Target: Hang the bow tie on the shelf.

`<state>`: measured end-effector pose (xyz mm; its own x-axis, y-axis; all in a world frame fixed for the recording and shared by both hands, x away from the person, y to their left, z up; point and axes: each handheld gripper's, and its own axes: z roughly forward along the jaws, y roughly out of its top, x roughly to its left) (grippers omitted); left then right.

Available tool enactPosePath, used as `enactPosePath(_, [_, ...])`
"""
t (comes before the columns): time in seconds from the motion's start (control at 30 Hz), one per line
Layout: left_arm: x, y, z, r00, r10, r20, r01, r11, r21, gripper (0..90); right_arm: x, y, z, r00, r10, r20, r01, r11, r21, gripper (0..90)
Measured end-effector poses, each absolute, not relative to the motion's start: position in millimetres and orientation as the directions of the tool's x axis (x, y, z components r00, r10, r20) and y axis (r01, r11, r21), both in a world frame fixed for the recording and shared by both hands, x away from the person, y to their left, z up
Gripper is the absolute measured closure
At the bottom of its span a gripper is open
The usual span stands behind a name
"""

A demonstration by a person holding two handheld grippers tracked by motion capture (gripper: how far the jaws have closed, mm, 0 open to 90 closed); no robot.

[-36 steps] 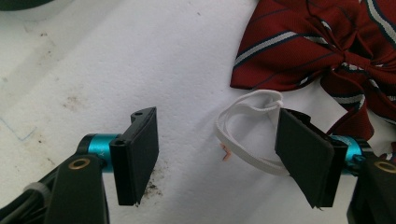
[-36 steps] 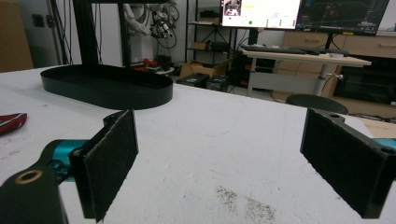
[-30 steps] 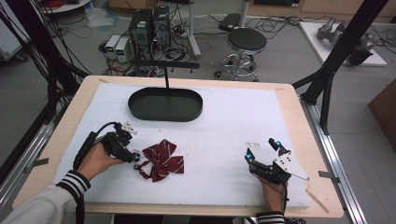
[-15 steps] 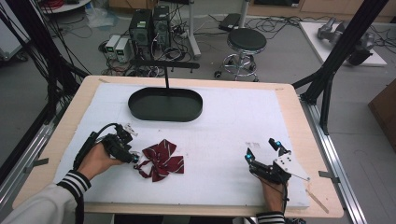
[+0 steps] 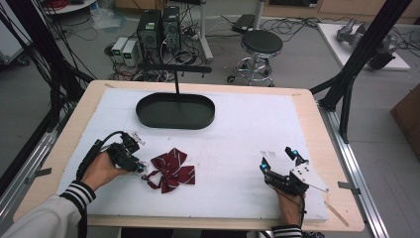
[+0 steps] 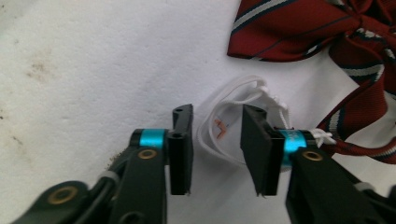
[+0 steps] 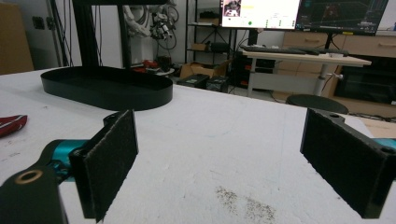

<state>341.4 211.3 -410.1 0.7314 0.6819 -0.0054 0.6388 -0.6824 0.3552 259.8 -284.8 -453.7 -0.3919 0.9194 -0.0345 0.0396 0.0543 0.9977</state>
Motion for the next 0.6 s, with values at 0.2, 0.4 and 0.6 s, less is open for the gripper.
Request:
enactPosePath(0.2, [340.8, 210.1, -409.7, 0.736, 0.677, 0.007, 0.632, -0.69, 0.353, 78.4, 259.7, -284.9, -453.7, -0.392, 0.919, -0.031, 0.04, 0.051, 0.998, 10.3])
enactPosePath(0.4, [339.0, 210.3, -408.6, 0.738, 0.674, 0.018, 0.62, -0.689, 0.374, 86.3, 259.6, -285.1, -453.7, -0.392, 0.919, -0.033, 0.039, 0.052, 0.998, 10.3])
enactPosePath(0.6, [336.8, 213.6, -404.8, 0.749, 0.661, 0.037, 0.591, -0.693, 0.413, 86.9, 259.6, -285.1, -453.8, -0.391, 0.92, -0.033, 0.038, 0.052, 0.998, 10.3])
